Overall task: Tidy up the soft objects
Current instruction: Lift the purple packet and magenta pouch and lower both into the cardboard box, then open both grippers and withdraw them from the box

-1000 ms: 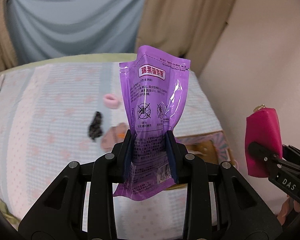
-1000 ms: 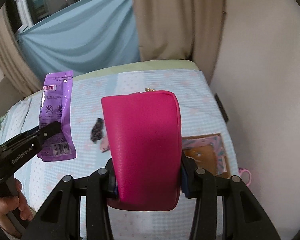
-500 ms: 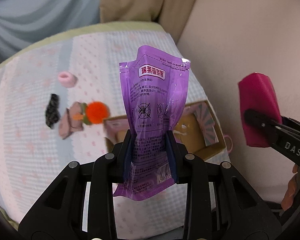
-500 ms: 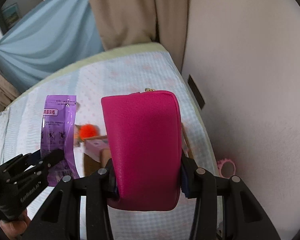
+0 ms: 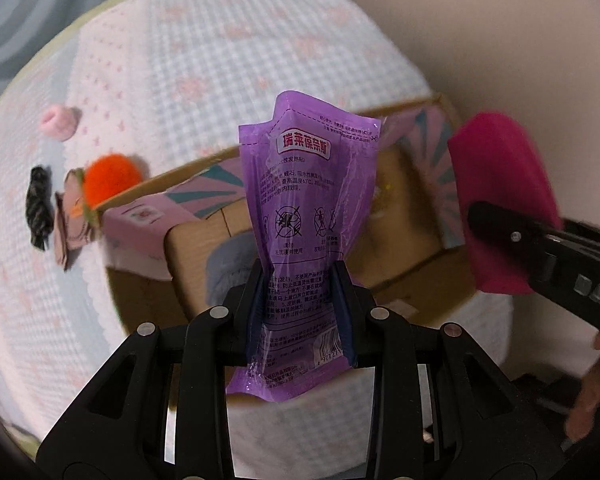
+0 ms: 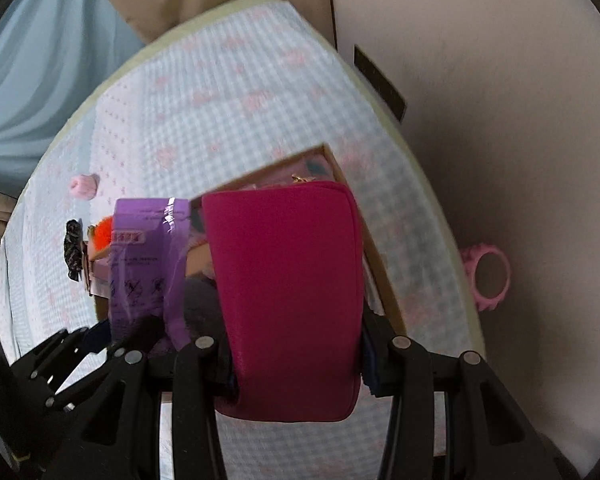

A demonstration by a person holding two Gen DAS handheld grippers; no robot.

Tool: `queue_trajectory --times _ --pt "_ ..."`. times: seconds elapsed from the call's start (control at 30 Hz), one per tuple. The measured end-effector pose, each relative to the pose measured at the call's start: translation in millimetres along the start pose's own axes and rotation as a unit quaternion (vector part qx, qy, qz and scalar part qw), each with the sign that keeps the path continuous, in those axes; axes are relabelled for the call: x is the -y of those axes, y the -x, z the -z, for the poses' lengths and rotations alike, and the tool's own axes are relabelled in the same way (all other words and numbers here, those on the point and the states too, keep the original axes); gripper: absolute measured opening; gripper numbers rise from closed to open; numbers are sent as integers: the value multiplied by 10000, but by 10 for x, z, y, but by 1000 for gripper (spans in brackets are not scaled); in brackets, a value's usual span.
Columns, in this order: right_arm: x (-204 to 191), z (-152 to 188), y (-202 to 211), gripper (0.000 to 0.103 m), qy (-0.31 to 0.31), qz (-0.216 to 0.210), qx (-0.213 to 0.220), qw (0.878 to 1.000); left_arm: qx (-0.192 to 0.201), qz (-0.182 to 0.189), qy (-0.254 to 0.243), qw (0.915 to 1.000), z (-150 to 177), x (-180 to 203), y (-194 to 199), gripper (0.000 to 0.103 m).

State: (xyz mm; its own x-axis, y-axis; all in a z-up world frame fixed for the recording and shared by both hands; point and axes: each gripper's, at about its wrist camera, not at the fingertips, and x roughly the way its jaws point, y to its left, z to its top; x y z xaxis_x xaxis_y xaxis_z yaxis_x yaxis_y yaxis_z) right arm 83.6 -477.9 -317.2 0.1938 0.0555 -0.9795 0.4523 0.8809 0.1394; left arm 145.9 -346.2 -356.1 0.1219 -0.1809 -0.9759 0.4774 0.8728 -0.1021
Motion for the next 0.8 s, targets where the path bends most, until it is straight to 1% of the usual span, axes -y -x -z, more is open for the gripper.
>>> queue_trajectory --times 0.07,0.17,0.27,0.3,0.33,0.37,0.4,0.43,0.47,0.5,0.6,0.7,0.8 --pt "-2 11 -108 41 -12 -36 -115 9999 -89 -117 -97 9998 -36 29 -126 28" --pt "-7 3 -292 41 34 -83 -312 9995 -136 -94 12 9999 -36 17 -219 28" --pt "-28 2 -468 42 93 -142 -504 9986 -203 -231 -175 9994 -33 54 -316 28" --pt "-39 2 -510 42 111 -155 -552 9983 -197 -179 -248 9993 -34 74 -352 32" --pt "-57 -1 -551 45 144 -169 -598 9980 -151 -230 -302 9992 -33 92 -360 54" --pt "-64 -7 -578 51 181 -169 -628 9977 -141 -295 -371 9988 -35 103 -366 74" --pt "-70 -10 -587 58 208 -155 -615 9978 -165 -365 -436 9982 -28 115 -370 102" --pt "-70 -13 -577 83 225 -171 -548 9981 -164 -437 -486 9977 -15 112 -366 103" --pt "-72 -17 -566 103 248 -221 -501 9982 -82 -466 -525 9975 8 98 -340 103" --pt "-72 -17 -555 103 283 -283 -451 9982 -77 -417 -551 9976 40 49 -326 103" --pt "-84 -35 -549 103 347 -290 -452 9980 -174 -283 -456 9984 86 -58 -318 103" --pt "-54 -36 -571 103 245 -300 -476 9981 -249 -298 -341 9987 97 -158 -337 103" --pt "-36 -15 -540 103 194 -337 -443 9983 -237 -257 -253 9991 100 -221 -311 103"
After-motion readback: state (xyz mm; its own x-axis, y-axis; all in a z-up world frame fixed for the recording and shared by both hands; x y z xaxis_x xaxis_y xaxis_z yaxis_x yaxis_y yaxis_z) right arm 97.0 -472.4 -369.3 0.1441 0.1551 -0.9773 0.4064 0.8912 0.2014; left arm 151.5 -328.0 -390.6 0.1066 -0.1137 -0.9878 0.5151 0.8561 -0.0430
